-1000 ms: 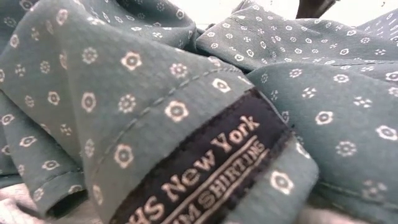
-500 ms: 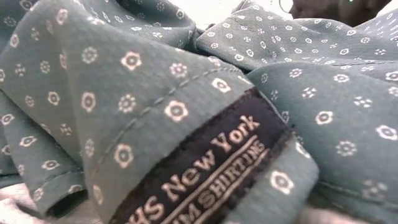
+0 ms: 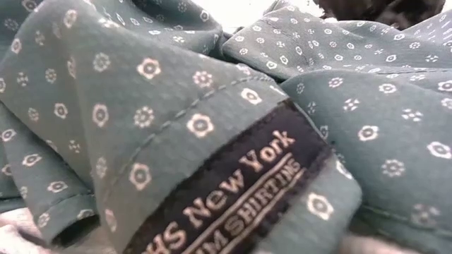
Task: Sort clothes
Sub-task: Put the light blue shirt into the white laundry organizer
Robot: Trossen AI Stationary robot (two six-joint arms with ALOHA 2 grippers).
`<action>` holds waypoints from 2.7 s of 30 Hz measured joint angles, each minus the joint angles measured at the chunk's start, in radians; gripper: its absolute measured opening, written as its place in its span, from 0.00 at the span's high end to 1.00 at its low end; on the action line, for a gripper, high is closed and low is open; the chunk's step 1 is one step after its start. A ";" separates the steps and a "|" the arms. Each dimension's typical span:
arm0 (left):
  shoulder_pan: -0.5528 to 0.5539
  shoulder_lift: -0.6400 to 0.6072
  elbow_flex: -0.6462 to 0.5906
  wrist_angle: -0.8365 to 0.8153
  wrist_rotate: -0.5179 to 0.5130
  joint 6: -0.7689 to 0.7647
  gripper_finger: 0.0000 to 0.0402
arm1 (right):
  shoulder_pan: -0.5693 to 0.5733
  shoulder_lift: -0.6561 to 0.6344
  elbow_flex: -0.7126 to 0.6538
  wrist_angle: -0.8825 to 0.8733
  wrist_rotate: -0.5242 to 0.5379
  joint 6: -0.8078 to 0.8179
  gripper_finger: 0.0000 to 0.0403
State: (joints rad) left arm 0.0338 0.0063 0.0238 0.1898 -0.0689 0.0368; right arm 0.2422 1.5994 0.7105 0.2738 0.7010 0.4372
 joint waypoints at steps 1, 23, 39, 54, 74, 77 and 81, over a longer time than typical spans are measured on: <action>0.000 0.000 0.000 0.000 0.000 0.000 0.66 | -0.012 0.027 0.000 0.059 -0.012 -0.030 0.23; 0.000 0.000 0.000 0.002 0.000 0.000 0.66 | -0.086 0.246 0.398 0.348 -0.102 -0.497 0.96; 0.000 0.000 0.000 0.000 0.000 0.000 0.66 | -0.234 0.243 0.965 -0.079 -0.083 -0.825 0.97; 0.000 0.000 0.000 0.000 0.000 0.000 0.66 | -0.438 0.240 1.202 -0.786 -0.148 -0.517 0.97; 0.000 0.000 0.000 0.000 0.000 0.000 0.66 | -0.583 0.247 1.135 -1.058 -0.529 -0.245 0.58; 0.000 0.000 0.000 0.000 0.000 0.000 0.66 | -0.574 0.246 1.135 -1.058 -0.531 -0.245 0.52; 0.000 0.000 0.000 0.003 -0.012 0.000 0.66 | -0.563 0.246 1.135 -1.066 -0.548 -0.247 0.47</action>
State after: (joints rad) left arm 0.0334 0.0063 0.0238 0.1925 -0.0809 0.0364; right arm -0.3212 1.8454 1.8454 -0.7919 0.1527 0.1900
